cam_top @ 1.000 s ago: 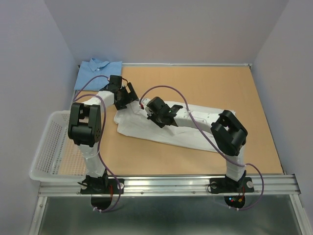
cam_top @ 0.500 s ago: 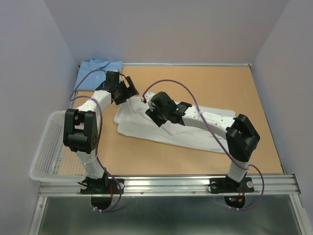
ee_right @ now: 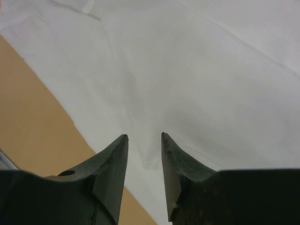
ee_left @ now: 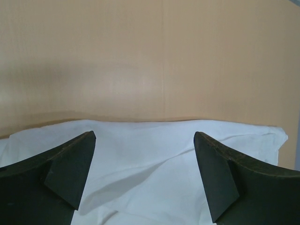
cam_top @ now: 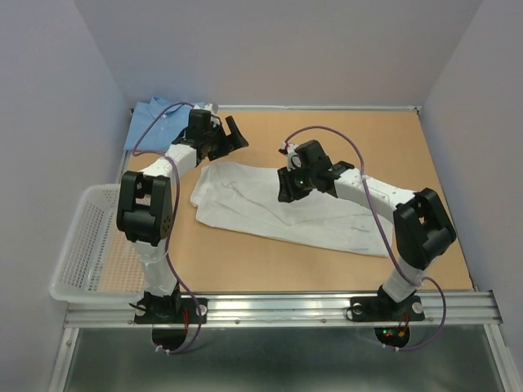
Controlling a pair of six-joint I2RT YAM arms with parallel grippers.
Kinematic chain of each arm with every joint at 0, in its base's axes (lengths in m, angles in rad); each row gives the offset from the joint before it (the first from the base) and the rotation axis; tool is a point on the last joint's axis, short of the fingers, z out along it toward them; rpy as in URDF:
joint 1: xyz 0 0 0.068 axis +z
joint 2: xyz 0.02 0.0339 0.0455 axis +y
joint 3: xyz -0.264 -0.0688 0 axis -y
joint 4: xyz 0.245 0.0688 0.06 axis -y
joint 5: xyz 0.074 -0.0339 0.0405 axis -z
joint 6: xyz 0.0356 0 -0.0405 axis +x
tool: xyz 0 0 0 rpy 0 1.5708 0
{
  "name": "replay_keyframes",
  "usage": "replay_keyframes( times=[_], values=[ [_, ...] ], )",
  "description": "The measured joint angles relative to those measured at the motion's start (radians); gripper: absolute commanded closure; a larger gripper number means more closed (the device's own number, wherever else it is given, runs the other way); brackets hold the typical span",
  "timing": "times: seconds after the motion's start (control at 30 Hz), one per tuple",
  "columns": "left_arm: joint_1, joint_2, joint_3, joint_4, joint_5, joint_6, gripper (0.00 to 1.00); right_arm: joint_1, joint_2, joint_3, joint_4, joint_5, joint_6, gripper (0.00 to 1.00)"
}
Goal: Fold and stack the long sleeve shirts
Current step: Fold the shirt
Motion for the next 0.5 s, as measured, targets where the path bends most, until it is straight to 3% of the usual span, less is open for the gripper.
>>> replay_keyframes(
  times=[0.5],
  values=[
    [0.034,0.132,-0.008,0.052,0.008,0.01,0.02,-0.112,0.156,-0.144,0.211,-0.27,0.136,0.64]
  ],
)
